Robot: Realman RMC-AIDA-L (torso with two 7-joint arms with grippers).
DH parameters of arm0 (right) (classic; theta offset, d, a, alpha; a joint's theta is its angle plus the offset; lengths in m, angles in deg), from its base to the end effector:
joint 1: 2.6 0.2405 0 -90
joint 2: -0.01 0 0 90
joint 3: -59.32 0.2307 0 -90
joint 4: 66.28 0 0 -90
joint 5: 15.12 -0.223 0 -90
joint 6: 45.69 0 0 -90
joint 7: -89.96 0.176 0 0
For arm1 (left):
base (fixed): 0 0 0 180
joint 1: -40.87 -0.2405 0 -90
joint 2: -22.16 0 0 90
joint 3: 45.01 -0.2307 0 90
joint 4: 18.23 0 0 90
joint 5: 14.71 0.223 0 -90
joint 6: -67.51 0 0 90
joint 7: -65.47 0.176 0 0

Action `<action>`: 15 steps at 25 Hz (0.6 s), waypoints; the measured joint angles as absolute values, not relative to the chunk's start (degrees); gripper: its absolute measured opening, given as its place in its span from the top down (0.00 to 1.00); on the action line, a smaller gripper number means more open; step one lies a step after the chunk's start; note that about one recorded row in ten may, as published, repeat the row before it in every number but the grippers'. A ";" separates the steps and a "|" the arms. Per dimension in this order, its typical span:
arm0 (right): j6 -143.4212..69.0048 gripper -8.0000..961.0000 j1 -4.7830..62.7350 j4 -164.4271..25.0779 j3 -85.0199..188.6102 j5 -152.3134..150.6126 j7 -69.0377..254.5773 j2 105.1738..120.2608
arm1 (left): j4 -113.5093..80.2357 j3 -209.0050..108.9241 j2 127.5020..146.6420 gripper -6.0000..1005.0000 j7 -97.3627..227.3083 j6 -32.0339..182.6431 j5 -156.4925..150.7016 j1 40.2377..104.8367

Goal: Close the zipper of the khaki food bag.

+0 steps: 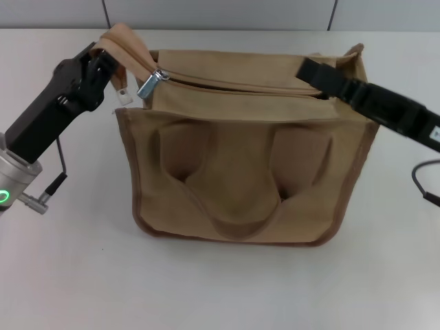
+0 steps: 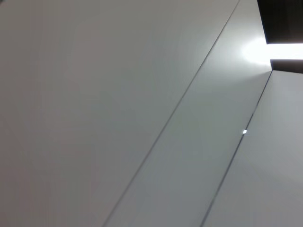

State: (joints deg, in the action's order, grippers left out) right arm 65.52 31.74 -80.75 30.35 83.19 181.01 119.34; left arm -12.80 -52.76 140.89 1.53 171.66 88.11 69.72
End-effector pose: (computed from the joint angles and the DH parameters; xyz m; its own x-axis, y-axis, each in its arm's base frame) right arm 0.1708 0.2986 -0.0067 0.1925 -0.5924 -0.7823 -0.4307 -0.7673 0.4751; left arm -0.2213 0.3070 0.0041 0.1405 0.1613 0.9768 0.6339 -0.7726 0.0364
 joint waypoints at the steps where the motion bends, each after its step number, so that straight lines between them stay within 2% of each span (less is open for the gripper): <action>1: 65.42 0.24 32.65 -80.86 30.21 83.19 182.82 119.34 | -12.38 -53.44 140.87 0.98 -1.02 172.16 88.52 70.09; 15: 53.18 0.24 41.00 -77.58 22.32 83.17 183.95 119.86 | -12.17 -55.55 141.21 0.98 -2.64 173.10 88.92 71.14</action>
State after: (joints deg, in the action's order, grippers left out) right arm 53.18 41.00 -77.58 22.32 83.17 183.95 119.86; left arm -12.17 -55.55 141.21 -2.64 173.10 88.92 71.14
